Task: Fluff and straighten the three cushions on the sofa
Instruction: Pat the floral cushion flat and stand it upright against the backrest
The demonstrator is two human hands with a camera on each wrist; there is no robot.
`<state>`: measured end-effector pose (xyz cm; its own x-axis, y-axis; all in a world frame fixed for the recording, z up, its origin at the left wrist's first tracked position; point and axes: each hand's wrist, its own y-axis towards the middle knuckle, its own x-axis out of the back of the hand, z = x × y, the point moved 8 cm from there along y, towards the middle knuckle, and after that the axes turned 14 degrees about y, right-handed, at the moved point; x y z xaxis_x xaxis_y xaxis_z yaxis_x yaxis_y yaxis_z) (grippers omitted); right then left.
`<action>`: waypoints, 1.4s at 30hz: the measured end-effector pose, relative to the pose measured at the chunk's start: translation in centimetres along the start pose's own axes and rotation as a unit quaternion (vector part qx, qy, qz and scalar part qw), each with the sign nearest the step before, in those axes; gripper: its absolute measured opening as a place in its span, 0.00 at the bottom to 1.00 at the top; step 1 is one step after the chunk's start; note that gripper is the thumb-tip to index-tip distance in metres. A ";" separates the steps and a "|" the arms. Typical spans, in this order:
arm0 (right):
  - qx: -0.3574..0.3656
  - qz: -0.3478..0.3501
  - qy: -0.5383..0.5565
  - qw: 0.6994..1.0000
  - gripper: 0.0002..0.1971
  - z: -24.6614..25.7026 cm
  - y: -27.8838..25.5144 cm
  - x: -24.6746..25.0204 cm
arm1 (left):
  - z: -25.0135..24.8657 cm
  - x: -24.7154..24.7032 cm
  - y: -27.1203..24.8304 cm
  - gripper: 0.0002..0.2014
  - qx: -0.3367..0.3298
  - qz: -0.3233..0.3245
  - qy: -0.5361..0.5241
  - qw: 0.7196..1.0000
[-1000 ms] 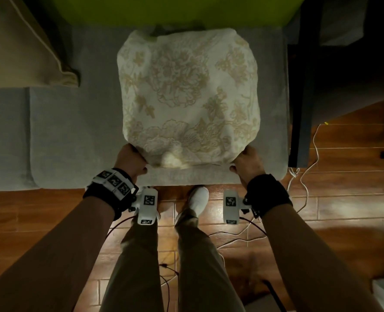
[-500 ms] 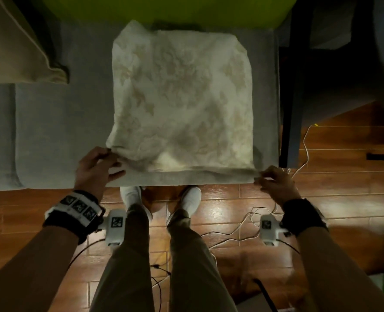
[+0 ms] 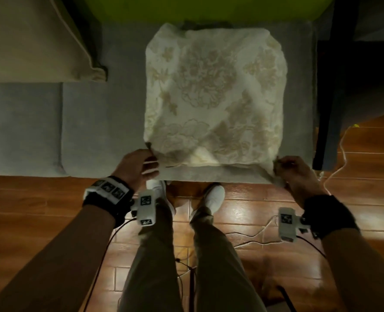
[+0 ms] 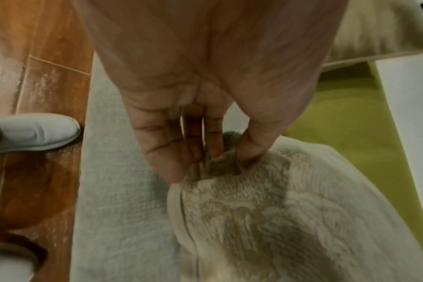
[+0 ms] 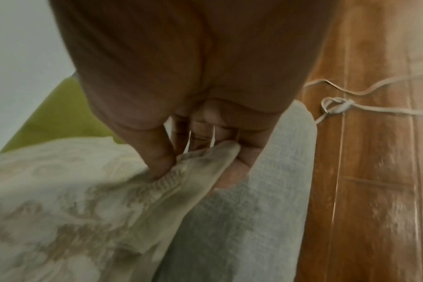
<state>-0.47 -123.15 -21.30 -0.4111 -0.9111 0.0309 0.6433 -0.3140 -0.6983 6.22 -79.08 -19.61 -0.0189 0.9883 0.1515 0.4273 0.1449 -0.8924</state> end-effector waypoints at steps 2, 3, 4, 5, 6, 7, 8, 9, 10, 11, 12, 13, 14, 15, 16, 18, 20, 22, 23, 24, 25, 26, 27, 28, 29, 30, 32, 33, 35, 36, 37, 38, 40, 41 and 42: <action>0.012 0.001 -0.045 0.999 0.34 -0.2 -0.1 0.7 | 0.4 -0.4 0.0 0.05 0.011 0.026 -0.013 1.000; 0.016 0.004 -0.063 0.998 0.30 -0.1 -0.3 0.9 | 0.4 -0.4 0.0 0.05 0.006 0.032 -0.025 0.999; 0.023 0.013 -0.081 0.996 0.23 0.2 -0.7 0.8 | 0.6 -0.3 0.1 0.06 0.003 0.027 -0.041 0.999; 0.030 0.016 -0.108 0.994 0.17 0.4 -0.9 0.8 | 0.6 -0.1 0.1 0.06 0.001 0.017 -0.056 0.998; 0.042 0.017 -0.127 0.991 0.14 0.7 -1.2 0.6 | 0.5 0.0 0.0 0.06 -0.001 0.007 -0.064 0.998; 0.052 0.018 -0.128 0.990 0.13 0.9 -1.4 0.5 | 0.4 -0.1 0.0 0.05 -0.002 0.005 -0.068 0.998; 0.059 0.026 -0.118 0.991 0.14 1.1 -1.6 0.0 | 0.3 -0.4 0.0 0.04 0.002 0.011 -0.067 0.998; 0.062 0.031 -0.117 0.991 0.14 1.2 -1.8 -0.5 | 0.2 -0.9 0.0 0.05 0.010 0.021 -0.057 0.998; 0.065 0.041 -0.130 0.989 0.11 1.1 -1.9 -1.0 | 0.0 -1.3 0.0 0.06 0.015 0.027 -0.028 0.999; 0.063 0.049 -0.158 0.984 0.08 0.6 -1.7 -1.2 | -0.5 -1.7 0.0 0.07 0.009 0.028 0.013 0.999; 0.061 0.064 -0.190 0.978 0.06 0.3 -1.7 -1.6 | -1.1 -1.8 0.0 0.08 -0.007 0.022 0.049 0.999; 0.054 0.073 -0.207 0.974 0.06 0.0 -1.6 -2.1 | -1.7 -2.0 0.1 0.09 -0.028 0.015 0.070 0.997; 0.051 0.078 -0.217 0.972 0.08 -0.2 -1.5 -2.5 | -2.3 -2.0 0.2 0.10 -0.046 0.012 0.080 0.996; 0.058 0.064 -0.227 0.970 0.10 0.0 -1.2 -2.5 | -2.7 -1.9 0.1 0.10 -0.059 0.010 0.081 0.995; 0.069 0.040 -0.232 0.970 0.10 0.5 -0.8 -2.3 | -2.8 -1.4 0.1 0.09 -0.068 0.006 0.070 0.995; 0.092 -0.036 -0.200 0.975 0.05 1.9 -0.3 -0.7 | -2.4 0.7 0.0 0.05 -0.082 -0.024 0.026 0.996; 0.084 -0.093 -0.168 0.978 0.03 2.6 -0.1 1.4 | -1.7 3.5 -0.4 0.04 -0.093 -0.070 -0.009 0.993; 0.057 -0.100 -0.190 0.975 0.06 1.9 0.2 2.4 | -0.1 6.1 -0.9 0.04 -0.096 -0.110 -0.019 0.989; 0.042 -0.099 -0.207 0.972 0.09 1.1 0.4 3.0 | 0.7 6.9 -1.3 0.04 -0.092 -0.118 -0.018 0.989; 0.027 -0.097 -0.215 0.971 0.11 0.3 0.3 3.3 | 1.6 7.4 -1.5 0.07 -0.085 -0.119 -0.021 0.989; 0.015 -0.088 -0.215 0.973 0.13 -0.6 0.5 3.3 | 2.2 7.5 -1.7 0.10 -0.077 -0.114 -0.034 0.990; 0.008 -0.080 -0.196 0.977 0.15 -0.5 -0.1 2.5 | 2.6 7.3 -1.8 0.10 -0.058 -0.101 -0.061 0.991; 0.006 -0.068 -0.172 0.983 0.16 -0.3 -0.7 1.4 | 2.9 6.8 -1.7 0.07 -0.034 -0.085 -0.093 0.992; 0.006 -0.068 -0.155 0.985 0.17 0.1 -1.2 0.6 | 2.7 6.1 -1.5 0.04 -0.019 -0.068 -0.106 0.992; 0.021 -0.055 -0.148 0.987 0.16 0.9 -1.6 -0.4 | 2.3 5.3 -1.3 0.05 -0.017 -0.052 -0.092 0.994; 0.041 -0.049 -0.174 0.983 0.14 1.6 -1.9 -0.8 | 1.8 4.9 -0.8 0.09 -0.027 -0.042 -0.053 0.997; 0.086 -0.053 -0.226 0.969 0.13 2.8 -1.6 -0.6 | 0.9 5.1 0.2 0.12 -0.062 -0.059 0.014 0.996; 0.100 -0.065 -0.242 0.963 0.12 3.2 -1.3 -0.2 | 0.7 5.6 0.4 0.12 -0.072 -0.077 0.020 0.994; 0.094 -0.096 -0.254 0.958 0.10 3.7 -0.6 1.2 | 0.9 6.7 0.5 0.14 -0.085 -0.111 0.022 0.990; 0.086 -0.105 -0.267 0.954 0.11 3.8 -0.4 1.6 | 1.2 6.9 0.4 0.15 -0.094 -0.126 0.039 0.987; 0.078 -0.109 -0.285 0.949 0.13 3.9 -0.4 1.6 | 1.3 6.8 0.1 0.13 -0.104 -0.130 0.066 0.984; 0.076 -0.106 -0.298 0.946 0.16 3.9 -0.4 1.4 | 1.6 6.4 -0.2 0.11 -0.108 -0.121 0.090 0.983; 0.091 -0.098 -0.321 0.938 0.16 4.1 -0.4 0.5 | 2.1 4.8 -0.4 0.07 -0.093 -0.063 0.108 0.988; 0.107 -0.088 -0.337 0.931 0.15 4.3 -0.6 -0.1 | 1.9 4.2 -0.6 0.06 -0.089 -0.039 0.119 0.988; 0.137 -0.083 -0.353 0.922 0.16 5.0 -1.0 -0.7 | 1.5 4.3 -0.4 0.05 -0.093 -0.039 0.152 0.983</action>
<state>2.41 -123.53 -17.07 -0.0574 -0.7603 0.6470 0.7882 -0.4323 -0.4381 4.60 -74.84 -19.23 0.2009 0.9100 0.3628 0.5941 0.1813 -0.7837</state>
